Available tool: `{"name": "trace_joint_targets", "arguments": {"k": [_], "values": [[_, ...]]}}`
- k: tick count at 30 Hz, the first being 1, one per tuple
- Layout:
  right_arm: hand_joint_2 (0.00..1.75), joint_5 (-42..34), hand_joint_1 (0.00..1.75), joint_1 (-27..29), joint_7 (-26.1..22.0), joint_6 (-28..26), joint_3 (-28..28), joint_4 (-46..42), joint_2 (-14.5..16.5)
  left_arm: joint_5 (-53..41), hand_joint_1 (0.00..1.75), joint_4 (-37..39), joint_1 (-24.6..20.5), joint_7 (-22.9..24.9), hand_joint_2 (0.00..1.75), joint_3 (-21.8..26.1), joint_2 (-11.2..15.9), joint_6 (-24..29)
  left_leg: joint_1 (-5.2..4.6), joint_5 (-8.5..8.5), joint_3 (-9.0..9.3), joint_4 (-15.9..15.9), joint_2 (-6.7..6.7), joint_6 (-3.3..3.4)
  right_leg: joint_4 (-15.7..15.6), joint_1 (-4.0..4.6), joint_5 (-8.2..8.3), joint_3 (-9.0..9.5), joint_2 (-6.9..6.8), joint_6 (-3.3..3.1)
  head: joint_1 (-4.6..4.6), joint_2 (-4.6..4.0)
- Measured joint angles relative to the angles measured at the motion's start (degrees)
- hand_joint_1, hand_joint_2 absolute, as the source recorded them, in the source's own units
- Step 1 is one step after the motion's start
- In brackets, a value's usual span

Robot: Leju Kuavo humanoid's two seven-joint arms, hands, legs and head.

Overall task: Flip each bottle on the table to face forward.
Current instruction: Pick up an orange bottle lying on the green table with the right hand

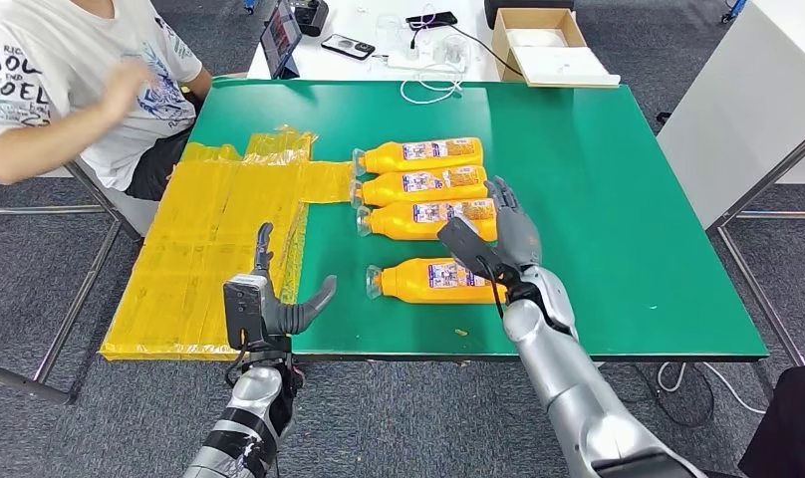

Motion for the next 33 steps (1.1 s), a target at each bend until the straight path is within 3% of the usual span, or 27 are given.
{"name": "trace_joint_targets", "arguments": {"k": [4, 13, 16, 20, 24, 33], "values": [[1.75, -0.9, 0.0, -3.0, -0.4, 6.4, 1.6, 5.4, -0.1, -0.1, 0.0, 0.0, -0.2, 0.1, 1.75, 0.3, 0.1, -0.4, 0.0, 0.0, -0.01, 0.0, -0.02, 0.0, 0.0, 0.0, 0.0, 0.0, 0.0, 0.0, 0.0, 0.0], [1.75, -1.5, 0.0, -4.6, -1.2, 7.9, 3.0, 10.1, -0.1, -0.1, 0.0, 0.0, -0.5, 0.1, 1.75, 0.6, 0.1, -0.5, -0.01, 0.0, -0.03, 0.0, -0.04, 0.0, 0.0, -0.01, -0.01, -0.01, -0.01, 0.0, 0.01, 0.0], [1.75, -3.9, 0.0, -5.0, -4.7, 12.3, 3.6, 11.0, -0.2, -0.1, 0.0, 0.2, -0.8, -0.2, 1.75, 0.7, 0.1, -0.9, 0.0, 0.0, -0.03, 0.0, -0.03, 0.0, 0.0, 0.0, -0.01, -0.01, -0.01, 0.0, 0.0, 0.0], [1.75, -8.5, 0.0, -5.0, -13.0, 19.5, 5.2, 11.9, -0.3, 0.4, 0.0, 1.1, -1.6, -1.4, 1.75, 0.7, 0.1, -1.4, 0.0, 0.0, -0.03, 0.0, -0.03, 0.0, 0.0, 0.0, -0.01, -0.04, -0.01, 0.0, 0.01, 0.0], [1.75, -12.0, 0.0, -4.3, -19.4, 23.4, 6.9, 11.8, -0.6, 1.0, 0.0, 2.3, -2.2, -2.4, 1.75, 0.7, 0.1, -1.8, 0.0, 0.0, -0.03, 0.0, -0.02, 0.0, 0.0, -0.01, -0.01, -0.05, 0.0, 0.0, 0.0, 0.0], [1.75, -14.8, 0.0, -3.4, -20.1, 26.0, 10.7, 10.7, -4.0, 1.1, 0.0, 3.7, -2.6, -2.8, 1.75, 0.8, 0.3, -2.1, -0.01, 0.0, -0.05, 0.0, -0.03, 0.0, 0.0, -0.02, 0.0, -0.05, -0.01, 0.0, 0.01, 0.0]]}}
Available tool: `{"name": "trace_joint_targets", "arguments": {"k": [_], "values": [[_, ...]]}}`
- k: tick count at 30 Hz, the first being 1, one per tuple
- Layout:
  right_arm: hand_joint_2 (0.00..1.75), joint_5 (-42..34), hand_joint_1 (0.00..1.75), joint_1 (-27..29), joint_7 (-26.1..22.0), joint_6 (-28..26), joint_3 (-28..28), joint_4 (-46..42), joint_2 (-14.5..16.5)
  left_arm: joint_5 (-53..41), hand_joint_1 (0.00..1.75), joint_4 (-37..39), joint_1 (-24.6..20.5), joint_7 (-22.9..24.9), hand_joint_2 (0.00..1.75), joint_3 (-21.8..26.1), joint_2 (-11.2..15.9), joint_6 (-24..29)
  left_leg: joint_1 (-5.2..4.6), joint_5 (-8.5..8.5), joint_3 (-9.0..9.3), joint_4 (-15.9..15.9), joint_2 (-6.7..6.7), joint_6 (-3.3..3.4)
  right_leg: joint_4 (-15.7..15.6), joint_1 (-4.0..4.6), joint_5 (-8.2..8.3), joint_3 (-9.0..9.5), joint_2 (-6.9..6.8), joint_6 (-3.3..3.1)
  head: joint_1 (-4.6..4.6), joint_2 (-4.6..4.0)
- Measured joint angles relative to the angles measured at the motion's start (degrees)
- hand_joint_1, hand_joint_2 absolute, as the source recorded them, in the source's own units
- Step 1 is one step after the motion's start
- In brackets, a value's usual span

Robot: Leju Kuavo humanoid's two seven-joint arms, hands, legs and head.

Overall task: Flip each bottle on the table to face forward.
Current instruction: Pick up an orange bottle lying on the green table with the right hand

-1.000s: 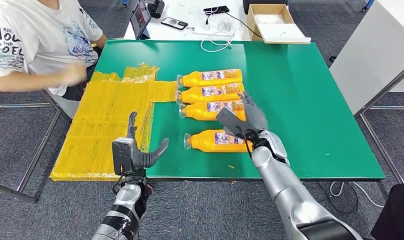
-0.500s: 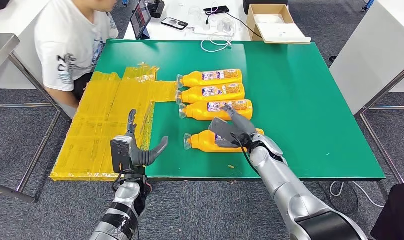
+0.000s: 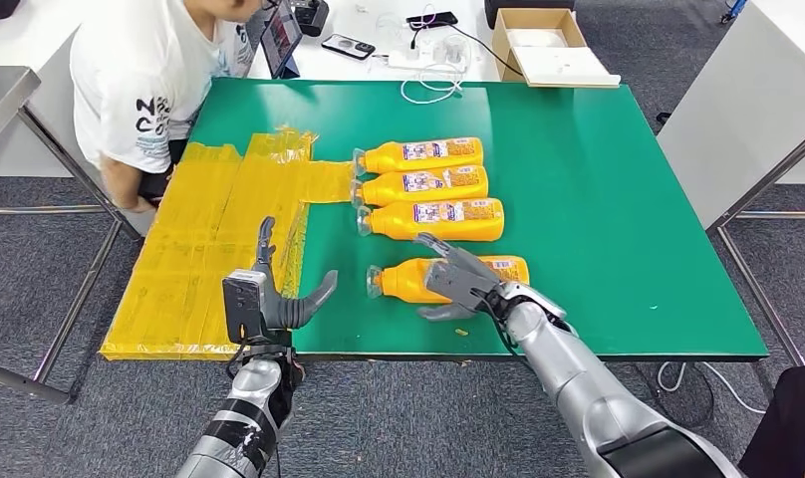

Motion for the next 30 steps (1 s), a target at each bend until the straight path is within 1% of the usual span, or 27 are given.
{"name": "trace_joint_targets", "arguments": {"k": [7, 10, 13, 17, 20, 24, 30], "values": [[1.75, 2.2, 0.0, -0.1, 2.5, -3.8, 2.9, 0.8, -2.5, 0.0, 0.0, 0.6, 0.0, 0.4, 1.75, 0.0, 0.1, 0.3, 0.01, 0.0, 0.0, 0.0, 0.0, 0.0, 0.0, 0.01, 0.0, 0.01, 0.0, 0.0, -0.01, 0.0], [1.75, 2.5, 0.0, -0.3, 2.8, -4.4, 3.6, 1.1, -3.1, 0.0, 0.0, 0.7, 0.0, 0.5, 1.75, 0.1, 0.2, 0.3, 0.01, 0.0, 0.01, 0.0, 0.01, 0.0, 0.0, 0.01, 0.0, 0.01, 0.0, 0.0, -0.01, 0.0], [1.75, 3.2, 0.0, -0.4, 3.8, -5.5, 4.2, 1.3, -3.5, 0.0, 0.0, 0.8, 0.0, 0.6, 1.75, 0.1, 0.2, 0.4, 0.01, 0.0, 0.01, 0.0, 0.0, 0.0, 0.0, 0.01, 0.0, 0.01, 0.0, 0.0, 0.0, 0.0], [1.75, 5.5, 0.0, -0.5, 6.9, -9.7, 5.0, 1.6, -3.6, 0.0, 0.0, 0.8, 0.0, 1.0, 1.75, 0.1, 0.2, 0.5, 0.0, 0.0, 0.0, 0.0, -0.01, 0.0, 0.0, 0.01, 0.0, 0.03, 0.0, 0.0, -0.01, 0.0], [1.75, 7.4, 0.0, -0.8, 8.9, -11.5, 5.9, 2.1, -3.4, 0.0, 0.0, 0.8, 0.0, 1.3, 1.75, 0.1, 0.2, 0.5, 0.0, 0.0, 0.0, 0.0, -0.01, 0.0, 0.0, 0.01, 0.0, 0.04, 0.0, 0.0, 0.0, 0.0], [1.75, 9.0, 0.0, -1.7, 10.6, -12.1, 7.0, 3.4, -2.9, -0.1, 0.0, 0.9, 0.0, 1.6, 1.75, 0.1, 0.2, 0.4, 0.0, 0.0, 0.02, 0.0, 0.0, 0.0, 0.0, 0.01, 0.0, 0.03, 0.0, 0.0, -0.01, 0.0], [1.75, 10.2, 0.0, -3.3, 12.2, -10.7, 8.2, 5.7, -2.5, -0.1, 0.0, 1.2, 0.0, 1.7, 1.75, 0.2, 0.2, 0.2, 0.01, 0.0, 0.03, 0.0, 0.01, 0.0, 0.0, 0.01, 0.0, 0.04, 0.0, 0.0, -0.01, 0.0]]}}
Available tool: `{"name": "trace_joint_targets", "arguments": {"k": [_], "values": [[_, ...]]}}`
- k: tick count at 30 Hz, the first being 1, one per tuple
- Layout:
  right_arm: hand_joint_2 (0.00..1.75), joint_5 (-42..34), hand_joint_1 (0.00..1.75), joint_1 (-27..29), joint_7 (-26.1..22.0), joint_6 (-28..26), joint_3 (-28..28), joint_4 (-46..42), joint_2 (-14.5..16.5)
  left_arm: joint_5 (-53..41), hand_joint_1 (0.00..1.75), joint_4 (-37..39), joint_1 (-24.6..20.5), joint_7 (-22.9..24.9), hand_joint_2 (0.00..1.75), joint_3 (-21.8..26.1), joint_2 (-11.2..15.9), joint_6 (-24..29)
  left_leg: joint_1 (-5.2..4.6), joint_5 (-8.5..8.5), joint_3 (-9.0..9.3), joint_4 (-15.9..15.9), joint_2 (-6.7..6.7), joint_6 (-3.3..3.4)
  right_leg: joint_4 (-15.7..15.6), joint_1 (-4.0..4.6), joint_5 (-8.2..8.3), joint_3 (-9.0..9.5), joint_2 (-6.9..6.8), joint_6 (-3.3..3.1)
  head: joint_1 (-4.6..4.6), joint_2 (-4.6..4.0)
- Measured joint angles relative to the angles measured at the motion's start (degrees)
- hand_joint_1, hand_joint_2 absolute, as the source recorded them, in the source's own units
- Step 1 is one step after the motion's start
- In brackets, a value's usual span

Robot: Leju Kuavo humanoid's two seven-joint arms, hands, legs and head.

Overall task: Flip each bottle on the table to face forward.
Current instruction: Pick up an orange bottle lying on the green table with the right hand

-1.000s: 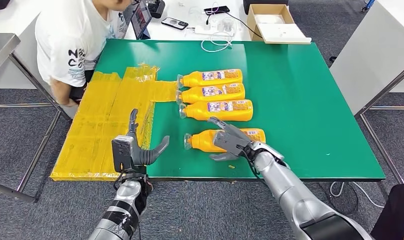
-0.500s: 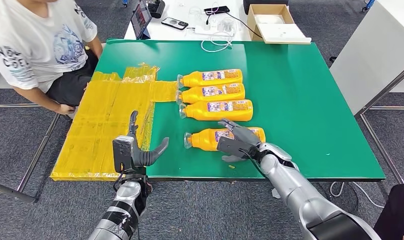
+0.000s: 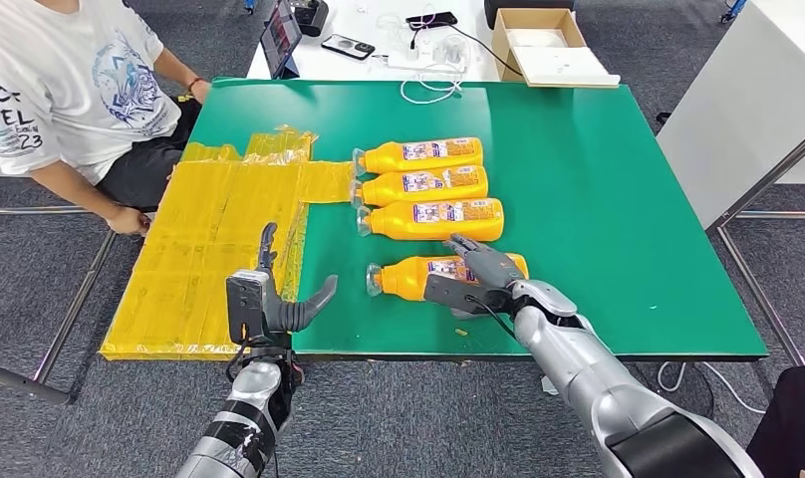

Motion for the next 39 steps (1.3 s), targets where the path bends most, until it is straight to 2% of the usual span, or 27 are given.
{"name": "trace_joint_targets", "arguments": {"k": [3, 7, 8, 11, 12, 22, 30, 32, 34, 39], "values": [[1.75, 0.6, 0.03, -1.0, 1.2, 1.7, 0.7, 1.2, 0.0, 0.0, 0.0, 0.1, 0.0, 0.0, 1.75, 0.1, 0.0, 0.0, 0.0, 0.0, 0.01, 0.0, 0.0, 0.0, 0.0, 0.0, 0.0, 0.01, 0.0, 0.0, 0.0, 0.0], [1.75, 1.0, 0.33, -2.5, 2.3, 4.7, 1.7, 2.7, 0.0, 0.1, 0.0, 0.4, 0.0, 0.2, 1.75, 0.1, 0.1, -0.2, 0.0, 0.0, 0.06, 0.0, -0.01, 0.0, 0.0, -0.01, 0.0, 0.06, 0.0, 0.0, 0.0, 0.0], [1.75, 1.0, 0.61, -2.8, 2.5, 5.3, 2.0, 3.1, 0.0, 0.1, 0.0, 0.4, -0.1, 0.2, 1.75, 0.2, 0.1, -0.2, -0.01, 0.0, 0.08, 0.0, -0.01, 0.0, 0.0, -0.01, 0.0, 0.08, 0.0, 0.0, 0.0, 0.0], [1.75, 1.0, 1.66, -3.6, 2.9, 6.4, 2.5, 3.8, -0.1, 0.2, 0.0, 0.7, -0.1, 0.2, 1.75, 0.2, 0.1, -0.3, -0.01, 0.0, 0.13, 0.0, -0.02, 0.0, 0.0, -0.01, 0.0, 0.13, 0.0, 0.0, 0.0, 0.0], [1.75, 1.1, 1.74, -3.8, 3.0, 6.7, 2.7, 4.0, -0.1, 0.3, 0.0, 0.8, -0.2, 0.2, 1.75, 0.2, 0.1, -0.3, -0.01, 0.0, 0.14, 0.0, -0.02, 0.0, 0.0, -0.01, 0.0, 0.13, 0.0, 0.0, 0.01, 0.0], [1.75, 0.5, 1.75, -5.5, 3.5, 10.2, 4.2, 5.5, -1.2, 0.7, 0.0, 1.5, -0.5, 0.2, 1.75, 0.3, 0.4, -0.3, -0.01, 0.0, 0.25, 0.0, -0.01, 0.0, 0.0, -0.01, 0.0, 0.23, 0.0, 0.0, 0.01, 0.0], [1.75, -0.5, 1.75, -5.5, 2.7, 9.7, 4.6, 5.6, -1.7, 1.0, 0.0, 1.5, -0.5, 0.3, 1.75, 0.3, 0.5, -0.7, -0.01, 0.0, 0.32, 0.0, -0.02, 0.0, 0.0, -0.01, 0.0, 0.3, -0.01, 0.0, 0.0, 0.0], [1.75, -2.7, 1.75, -4.6, -0.1, 6.5, 4.3, 5.0, -1.8, 1.1, 0.0, 1.5, -0.4, 0.4, 1.75, 0.3, 0.5, -0.9, -0.01, 0.0, 0.31, 0.0, -0.04, 0.0, 0.0, 0.0, 0.0, 0.33, -0.01, 0.0, 0.0, 0.0], [1.75, -5.9, 1.75, -2.1, -4.5, 1.1, 2.9, 2.7, -1.8, 1.2, 0.0, 1.4, -0.3, 0.4, 1.75, 0.3, 0.5, -0.9, -0.01, 0.0, 0.28, 0.0, -0.05, 0.0, 0.0, 0.0, 0.0, 0.34, -0.02, 0.0, 0.02, 0.0], [1.75, -12.1, 1.75, 8.0, -11.9, -11.6, -5.0, -12.4, 1.7, 1.4, 0.0, 1.2, -0.1, 0.2, 1.75, 0.1, 0.2, -0.6, 0.02, -0.02, 0.16, 0.0, 0.02, 0.0, 0.0, 0.04, -0.01, 0.13, 0.05, -0.01, -0.01, 0.0]]}}
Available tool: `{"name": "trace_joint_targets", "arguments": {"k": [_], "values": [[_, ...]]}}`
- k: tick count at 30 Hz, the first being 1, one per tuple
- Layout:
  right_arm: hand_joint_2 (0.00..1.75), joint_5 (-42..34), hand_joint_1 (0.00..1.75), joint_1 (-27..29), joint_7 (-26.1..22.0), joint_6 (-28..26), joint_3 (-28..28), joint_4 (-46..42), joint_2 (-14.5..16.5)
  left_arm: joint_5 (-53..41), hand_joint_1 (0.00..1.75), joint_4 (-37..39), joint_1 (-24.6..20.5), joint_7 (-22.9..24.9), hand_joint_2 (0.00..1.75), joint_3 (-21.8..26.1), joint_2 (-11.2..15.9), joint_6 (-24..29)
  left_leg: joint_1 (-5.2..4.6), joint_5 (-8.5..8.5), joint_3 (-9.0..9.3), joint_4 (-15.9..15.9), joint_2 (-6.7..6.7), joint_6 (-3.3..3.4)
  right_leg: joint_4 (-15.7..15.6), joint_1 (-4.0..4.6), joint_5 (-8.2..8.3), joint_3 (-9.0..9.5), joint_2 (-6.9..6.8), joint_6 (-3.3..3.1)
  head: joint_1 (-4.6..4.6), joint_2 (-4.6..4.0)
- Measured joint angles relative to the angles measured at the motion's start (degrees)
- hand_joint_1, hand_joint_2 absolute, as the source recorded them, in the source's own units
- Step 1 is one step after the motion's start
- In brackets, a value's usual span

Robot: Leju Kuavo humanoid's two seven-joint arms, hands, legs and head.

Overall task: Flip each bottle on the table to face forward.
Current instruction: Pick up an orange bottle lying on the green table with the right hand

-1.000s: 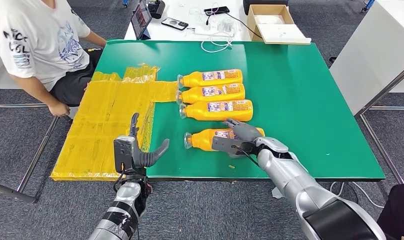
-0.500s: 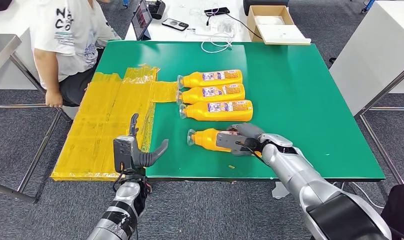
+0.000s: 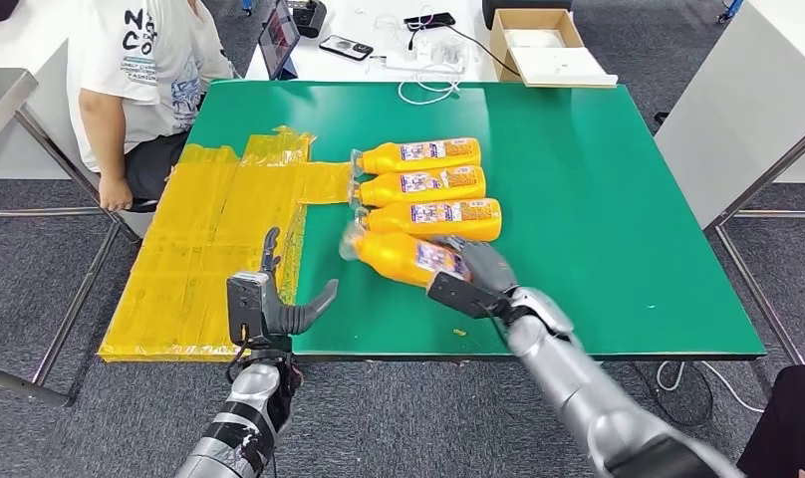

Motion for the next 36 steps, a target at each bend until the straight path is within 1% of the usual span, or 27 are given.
{"name": "trace_joint_targets", "arguments": {"k": [2, 4, 5, 8, 12, 18, 33, 36], "values": [[1.75, -0.5, 1.75, 3.5, -1.5, -6.0, -3.5, -7.6, 2.1, 0.6, 0.0, 0.0, 0.0, -0.3, 1.75, -0.1, -0.2, 0.5, 0.05, 0.0, -0.07, 0.0, -0.05, -0.01, 0.0, 0.04, -0.02, -0.06, -0.03, -0.02, 0.0, 0.0], [1.75, 0.1, 1.75, 6.1, -2.5, -12.1, -6.5, -14.4, 4.0, 1.3, 0.0, 0.0, -0.1, -0.4, 1.75, -0.1, -0.4, 0.9, 0.09, 0.0, -0.11, 0.0, -0.06, -0.01, 0.0, 0.08, -0.04, -0.1, -0.04, -0.04, -0.01, 0.0], [1.75, 0.4, 1.75, 7.1, -2.9, -14.3, -7.7, -17.3, 4.8, 1.5, 0.0, 0.0, -0.1, -0.4, 1.75, -0.1, -0.5, 1.1, 0.09, 0.0, -0.13, 0.0, -0.05, -0.01, 0.0, 0.09, -0.04, -0.11, -0.03, -0.04, 0.0, 0.0], [1.75, 0.9, 1.75, 9.3, -3.7, -17.4, -10.5, -23.4, 6.2, 1.9, 0.0, 0.0, -0.2, -0.4, 1.75, -0.1, -0.7, 1.3, 0.08, -0.01, -0.15, 0.0, -0.03, -0.01, 0.0, 0.03, -0.04, -0.13, -0.03, -0.04, 0.03, 0.0], [1.75, 2.2, 1.75, 11.7, -5.6, -22.2, -12.9, -28.5, 7.6, 2.7, 0.0, 0.0, -0.3, -0.4, 1.75, -0.2, -0.9, 1.3, -0.01, 0.0, -0.16, 0.0, -0.01, 0.0, 0.0, -0.04, -0.01, -0.16, -0.02, -0.01, 0.01, 0.0], [1.75, 2.4, 1.75, 13.2, -5.5, -23.6, -14.4, -31.0, 8.3, 4.0, 0.0, -0.4, -0.4, -0.4, 1.75, -0.3, -1.3, 0.7, -0.01, 0.01, -0.15, 0.0, -0.01, 0.0, 0.0, -0.04, 0.0, -0.15, -0.02, 0.0, 0.01, 0.0], [1.75, 2.3, 1.75, 13.8, -5.4, -23.7, -15.2, -31.4, 8.3, 4.1, 0.0, -0.9, -0.4, -0.3, 1.75, -0.7, -1.6, 0.3, -0.01, 0.01, -0.16, 0.0, 0.0, 0.0, 0.0, -0.04, -0.01, -0.16, -0.02, 0.0, 0.01, 0.0], [1.75, 2.3, 1.75, 13.8, -4.8, -22.9, -15.2, -31.3, 8.3, 5.2, 0.0, -0.9, -0.4, 0.4, 1.75, -0.7, -1.6, -1.1, -0.01, 0.01, -0.16, 0.0, 0.0, 0.0, 0.0, -0.04, -0.01, -0.16, -0.02, 0.0, 0.01, 0.0]]}}
